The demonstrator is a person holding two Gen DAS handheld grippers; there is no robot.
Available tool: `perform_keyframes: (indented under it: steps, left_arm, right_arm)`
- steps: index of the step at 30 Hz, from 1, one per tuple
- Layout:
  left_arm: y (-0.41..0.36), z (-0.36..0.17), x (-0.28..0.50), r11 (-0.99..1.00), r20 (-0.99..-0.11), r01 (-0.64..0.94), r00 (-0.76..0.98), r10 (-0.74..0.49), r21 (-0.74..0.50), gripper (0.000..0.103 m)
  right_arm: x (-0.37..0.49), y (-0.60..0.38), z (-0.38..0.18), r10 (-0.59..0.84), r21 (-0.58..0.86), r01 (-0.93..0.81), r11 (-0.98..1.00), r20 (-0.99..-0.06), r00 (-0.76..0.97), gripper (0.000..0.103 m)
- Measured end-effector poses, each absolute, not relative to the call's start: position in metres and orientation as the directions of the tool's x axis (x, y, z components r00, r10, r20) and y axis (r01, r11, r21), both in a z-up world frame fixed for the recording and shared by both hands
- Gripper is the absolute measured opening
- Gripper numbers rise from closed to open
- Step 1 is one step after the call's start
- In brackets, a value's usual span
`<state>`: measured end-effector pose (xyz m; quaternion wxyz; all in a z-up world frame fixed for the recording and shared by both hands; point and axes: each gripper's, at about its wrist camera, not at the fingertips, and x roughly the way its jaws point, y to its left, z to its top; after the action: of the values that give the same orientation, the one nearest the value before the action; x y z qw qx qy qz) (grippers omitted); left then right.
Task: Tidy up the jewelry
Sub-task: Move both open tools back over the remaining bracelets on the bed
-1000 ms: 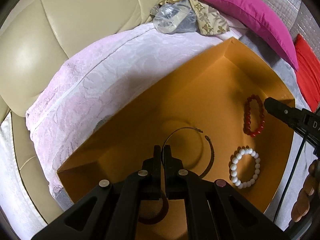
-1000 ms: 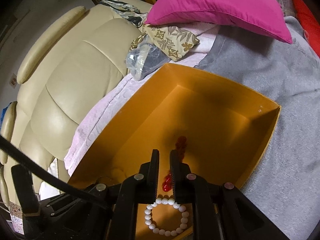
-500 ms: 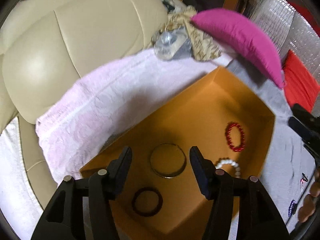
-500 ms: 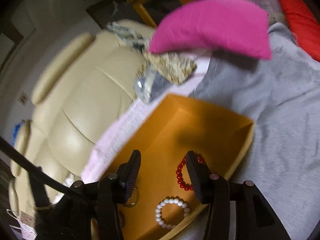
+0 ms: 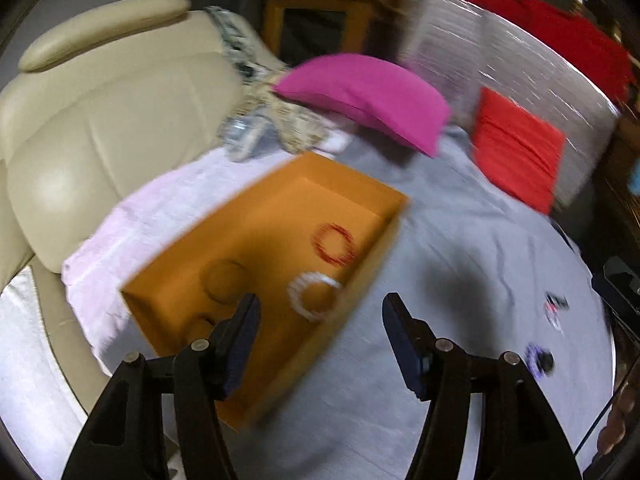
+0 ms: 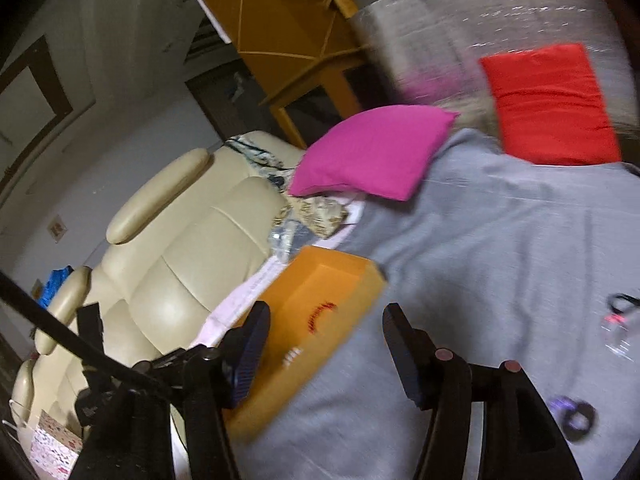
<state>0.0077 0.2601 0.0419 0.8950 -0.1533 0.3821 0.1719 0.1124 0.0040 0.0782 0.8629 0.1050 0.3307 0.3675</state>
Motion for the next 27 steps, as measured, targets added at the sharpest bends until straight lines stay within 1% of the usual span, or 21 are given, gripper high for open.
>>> perform_keyframes:
  steps: [2, 3, 8, 11, 13, 16, 27]
  left_arm:
    - [0.237, 0.035, 0.008, 0.914, -0.743, -0.384, 0.648, 0.167, -0.129, 0.064]
    - [0.223, 0.030, 0.008, 0.923, -0.751, -0.366, 0.640, 0.158, -0.117, 0.064]
    - [0.170, 0.004, 0.009, 0.957, -0.791, -0.278, 0.602, 0.105, -0.084, 0.064]
    - [0.145, -0.010, 0.009, 0.969, -0.809, -0.246, 0.576, 0.118, -0.034, 0.064]
    - [0.131, -0.019, 0.010, 0.974, -0.822, -0.225, 0.559, 0.108, -0.025, 0.064]
    - [0.114, -0.025, 0.012, 0.979, -0.828, -0.204, 0.549, 0.111, -0.003, 0.064]
    - [0.081, -0.030, 0.023, 0.987, -0.828, -0.154, 0.547, 0.119, 0.040, 0.064]
  right_arm:
    - [0.096, -0.023, 0.071, 0.673, 0.406, -0.539, 0.738, -0.501, 0.545, 0.080]
    - [0.089, -0.036, 0.067, 0.655, 0.393, -0.526, 0.754, -0.509, 0.559, 0.081]
    - [0.055, -0.101, 0.029, 0.565, 0.362, -0.434, 0.825, -0.564, 0.602, 0.082]
    - [0.039, -0.135, 0.006, 0.505, 0.338, -0.375, 0.863, -0.593, 0.627, 0.082]
    - [0.032, -0.152, -0.005, 0.470, 0.323, -0.342, 0.882, -0.608, 0.640, 0.082]
    - [0.017, -0.174, -0.019, 0.407, 0.265, -0.308, 0.914, -0.611, 0.679, 0.083]
    - [0.018, -0.201, -0.041, 0.394, 0.309, -0.255, 0.916, -0.584, 0.709, 0.083]
